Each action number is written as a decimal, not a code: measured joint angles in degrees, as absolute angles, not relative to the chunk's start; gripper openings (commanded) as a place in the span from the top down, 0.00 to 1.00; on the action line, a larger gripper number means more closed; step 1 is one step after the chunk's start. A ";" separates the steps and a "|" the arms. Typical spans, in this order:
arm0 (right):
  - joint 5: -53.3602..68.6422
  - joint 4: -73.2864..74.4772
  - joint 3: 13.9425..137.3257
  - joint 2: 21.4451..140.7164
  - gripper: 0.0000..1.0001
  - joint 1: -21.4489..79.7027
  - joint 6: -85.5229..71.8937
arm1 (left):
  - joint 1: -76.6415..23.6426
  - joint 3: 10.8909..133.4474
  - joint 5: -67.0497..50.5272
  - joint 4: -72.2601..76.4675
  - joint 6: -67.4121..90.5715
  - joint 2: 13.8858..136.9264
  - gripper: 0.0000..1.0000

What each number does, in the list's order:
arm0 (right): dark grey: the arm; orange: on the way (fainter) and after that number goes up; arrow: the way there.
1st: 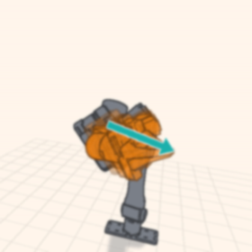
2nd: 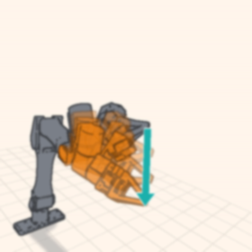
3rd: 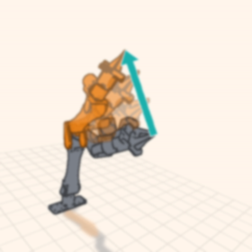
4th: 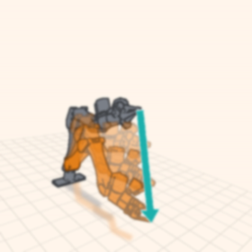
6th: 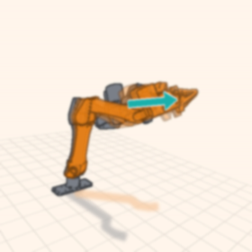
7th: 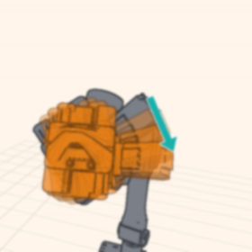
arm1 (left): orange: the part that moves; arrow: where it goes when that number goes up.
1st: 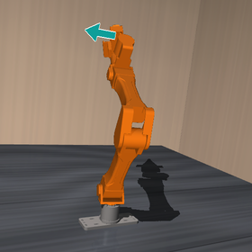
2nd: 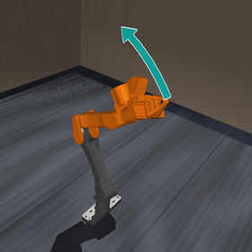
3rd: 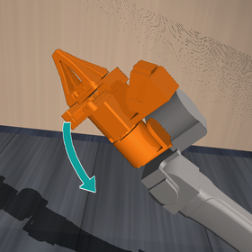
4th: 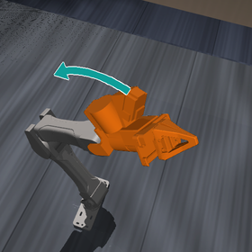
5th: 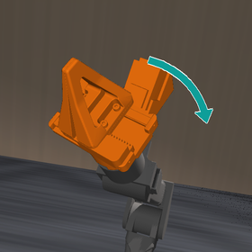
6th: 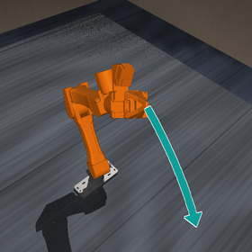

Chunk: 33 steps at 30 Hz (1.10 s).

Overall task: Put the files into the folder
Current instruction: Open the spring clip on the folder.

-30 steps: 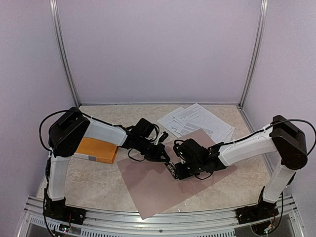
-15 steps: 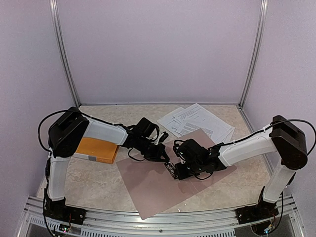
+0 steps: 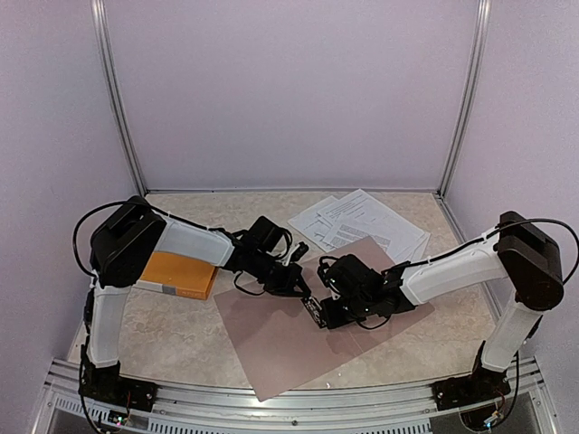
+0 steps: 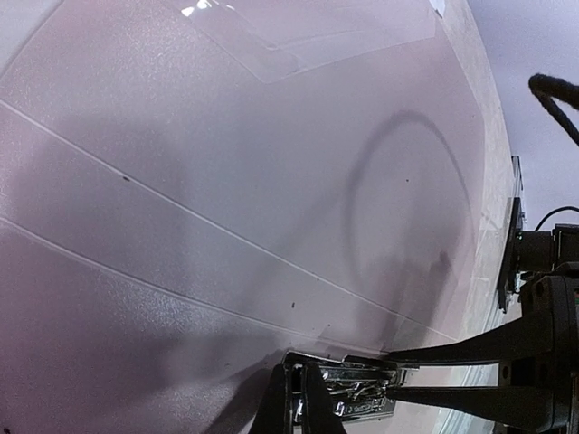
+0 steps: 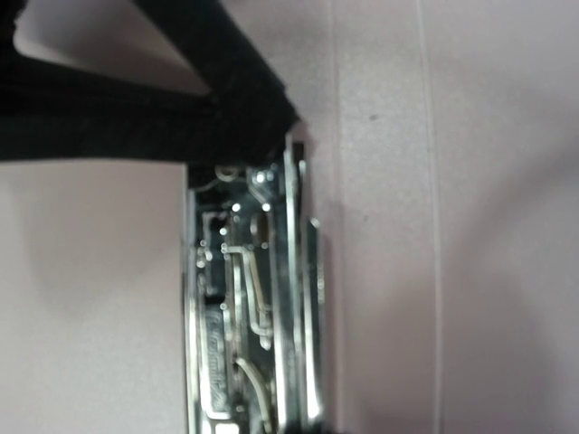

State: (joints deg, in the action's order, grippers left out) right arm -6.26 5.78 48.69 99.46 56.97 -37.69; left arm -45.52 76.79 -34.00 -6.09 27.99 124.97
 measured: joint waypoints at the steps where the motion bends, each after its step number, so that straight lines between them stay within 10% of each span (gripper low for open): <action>1: -6.26 5.80 48.69 99.46 0.97 56.97 -37.69 | -45.50 76.55 -34.02 -5.82 27.99 124.84 1.00; 33: -6.20 5.82 48.71 99.35 0.94 56.97 -37.08 | -46.61 78.37 -31.20 -12.49 27.75 120.60 1.00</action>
State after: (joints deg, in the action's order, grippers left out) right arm -6.20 5.82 48.71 99.35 56.97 -37.08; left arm -46.61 78.37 -31.20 -12.49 27.75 120.60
